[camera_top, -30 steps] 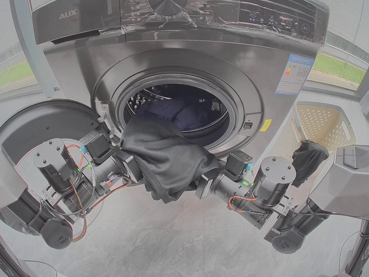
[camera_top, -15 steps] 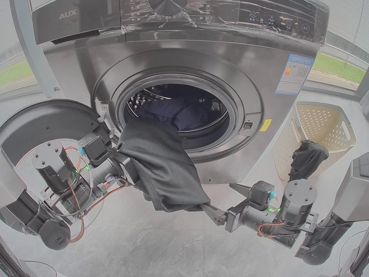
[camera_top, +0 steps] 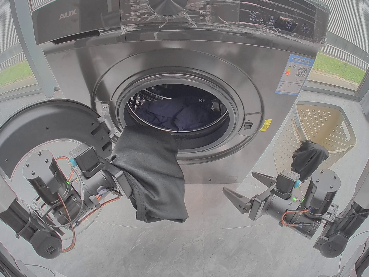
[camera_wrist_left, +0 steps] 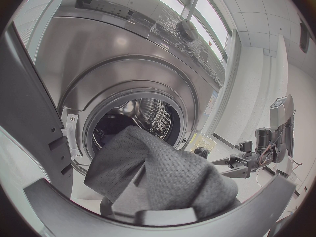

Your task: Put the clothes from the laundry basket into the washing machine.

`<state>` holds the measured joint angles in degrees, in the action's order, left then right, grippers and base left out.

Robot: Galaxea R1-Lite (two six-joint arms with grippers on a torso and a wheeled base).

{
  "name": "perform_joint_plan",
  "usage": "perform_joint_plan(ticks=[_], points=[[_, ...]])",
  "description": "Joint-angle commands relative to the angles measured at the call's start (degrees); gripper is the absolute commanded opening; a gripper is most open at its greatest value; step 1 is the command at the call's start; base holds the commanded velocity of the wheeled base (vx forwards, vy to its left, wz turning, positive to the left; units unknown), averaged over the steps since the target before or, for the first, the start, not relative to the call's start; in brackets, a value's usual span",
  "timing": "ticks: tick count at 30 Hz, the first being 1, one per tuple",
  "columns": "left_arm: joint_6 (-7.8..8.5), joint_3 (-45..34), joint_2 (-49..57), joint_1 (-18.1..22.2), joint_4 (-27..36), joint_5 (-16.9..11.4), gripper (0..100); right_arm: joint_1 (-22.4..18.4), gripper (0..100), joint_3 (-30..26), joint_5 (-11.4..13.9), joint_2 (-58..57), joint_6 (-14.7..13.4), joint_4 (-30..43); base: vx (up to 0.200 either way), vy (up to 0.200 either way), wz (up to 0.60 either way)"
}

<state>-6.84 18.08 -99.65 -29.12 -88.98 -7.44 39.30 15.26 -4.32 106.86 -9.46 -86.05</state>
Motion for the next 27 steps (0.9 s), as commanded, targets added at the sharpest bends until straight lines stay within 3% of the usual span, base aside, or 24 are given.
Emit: perform_joint_plan(ticks=[1, 6, 12, 22, 27], points=[[-0.02, -0.50, -0.02, -0.58, -0.14, -0.03, 0, -1.86, 100, -0.06, 0.01, 0.54, 0.41, -0.08, 0.000, 0.000, 0.00], [0.16, -1.64, -0.46, -0.76, -0.05, -0.12, 0, -3.79, 100, 0.65, 0.01, 1.77, 0.23, -0.87, 0.000, 0.000, 0.00], [1.39, -2.35, -2.31, -1.55, -0.14, 0.05, 0, -3.62, 100, 3.46, 0.01, 1.77, -0.30, -2.36, 0.000, 0.000, 0.00], [1.39, -2.96, -2.48, -3.13, -0.14, 0.14, 0, -2.92, 100, 3.46, -0.08, 2.39, -0.47, -2.45, 0.000, 0.000, 0.00], [1.48, -3.05, -3.10, -3.22, -0.14, 0.14, 0, -2.83, 100, 3.11, -0.08, 2.39, -0.47, -2.36, 0.200, 0.000, 0.00]])
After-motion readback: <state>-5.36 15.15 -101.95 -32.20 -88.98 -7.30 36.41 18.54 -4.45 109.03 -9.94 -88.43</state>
